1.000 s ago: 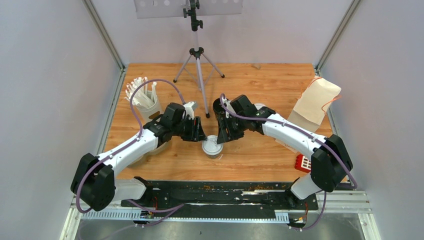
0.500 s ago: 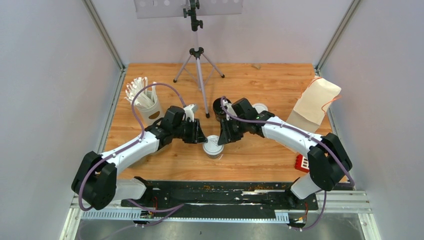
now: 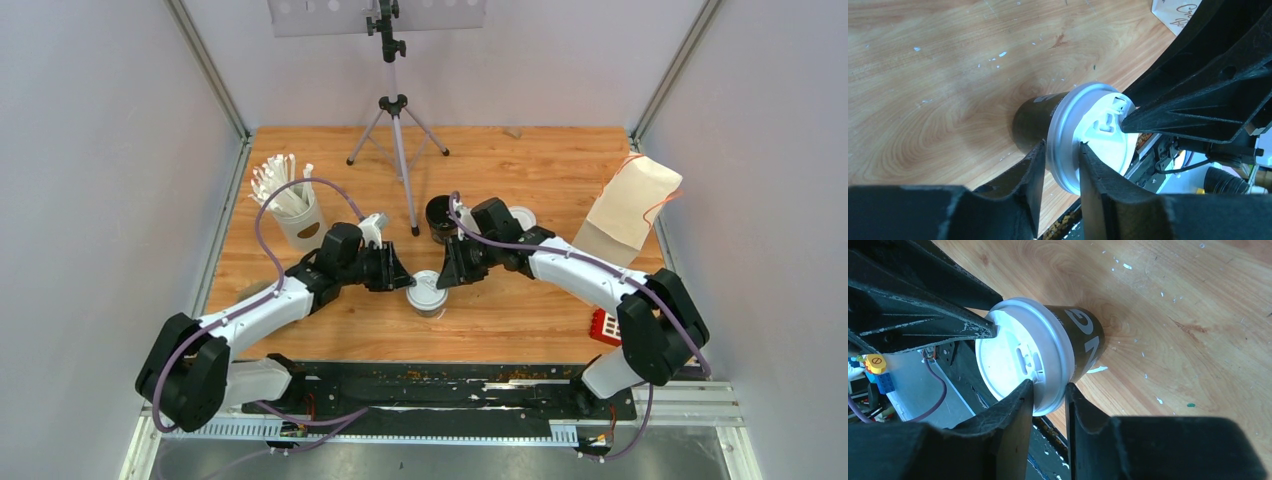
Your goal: Pack the takeout coffee
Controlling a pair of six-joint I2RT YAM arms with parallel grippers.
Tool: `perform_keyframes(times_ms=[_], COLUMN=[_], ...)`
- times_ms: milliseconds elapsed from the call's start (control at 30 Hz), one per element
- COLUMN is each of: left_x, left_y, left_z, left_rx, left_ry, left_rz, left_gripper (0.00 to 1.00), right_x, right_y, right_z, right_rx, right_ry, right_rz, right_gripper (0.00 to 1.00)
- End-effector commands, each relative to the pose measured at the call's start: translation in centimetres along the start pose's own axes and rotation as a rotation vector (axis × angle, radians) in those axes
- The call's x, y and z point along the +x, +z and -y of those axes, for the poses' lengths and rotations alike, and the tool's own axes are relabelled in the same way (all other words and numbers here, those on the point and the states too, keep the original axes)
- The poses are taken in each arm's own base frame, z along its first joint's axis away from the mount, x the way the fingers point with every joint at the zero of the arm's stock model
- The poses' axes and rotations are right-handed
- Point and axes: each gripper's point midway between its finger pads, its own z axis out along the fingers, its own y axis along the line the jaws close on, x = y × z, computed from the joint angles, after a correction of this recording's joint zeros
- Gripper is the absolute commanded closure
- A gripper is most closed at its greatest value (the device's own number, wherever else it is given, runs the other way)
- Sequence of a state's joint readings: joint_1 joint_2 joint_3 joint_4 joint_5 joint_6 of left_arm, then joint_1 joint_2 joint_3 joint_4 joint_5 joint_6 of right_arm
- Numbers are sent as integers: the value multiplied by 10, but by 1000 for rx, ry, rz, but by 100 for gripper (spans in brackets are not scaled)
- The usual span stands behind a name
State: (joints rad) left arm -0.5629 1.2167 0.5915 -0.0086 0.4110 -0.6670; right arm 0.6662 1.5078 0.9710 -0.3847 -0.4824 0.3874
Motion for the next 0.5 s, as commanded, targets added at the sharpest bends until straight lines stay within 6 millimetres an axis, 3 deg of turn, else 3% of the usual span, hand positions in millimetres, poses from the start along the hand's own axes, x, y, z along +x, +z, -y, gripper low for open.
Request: perform_keyframes(times_ms=[0, 233, 467], left_x=[11, -54, -70], left_y=[-11, -49, -92], left_z=[-21, 30, 42], left_rx=[-127, -83, -137], left_ry=[-26, 62, 145], left_rz=[-13, 158, 236], left_gripper=[59, 41, 30], right_x=[-6, -40, -47], right_y=[-9, -40, -50], right_z=[5, -18, -31], right_rx=[73, 91, 149], right_ry=[-38, -103, -205], right_rz=[-8, 51, 87], right_gripper=[68, 45, 20])
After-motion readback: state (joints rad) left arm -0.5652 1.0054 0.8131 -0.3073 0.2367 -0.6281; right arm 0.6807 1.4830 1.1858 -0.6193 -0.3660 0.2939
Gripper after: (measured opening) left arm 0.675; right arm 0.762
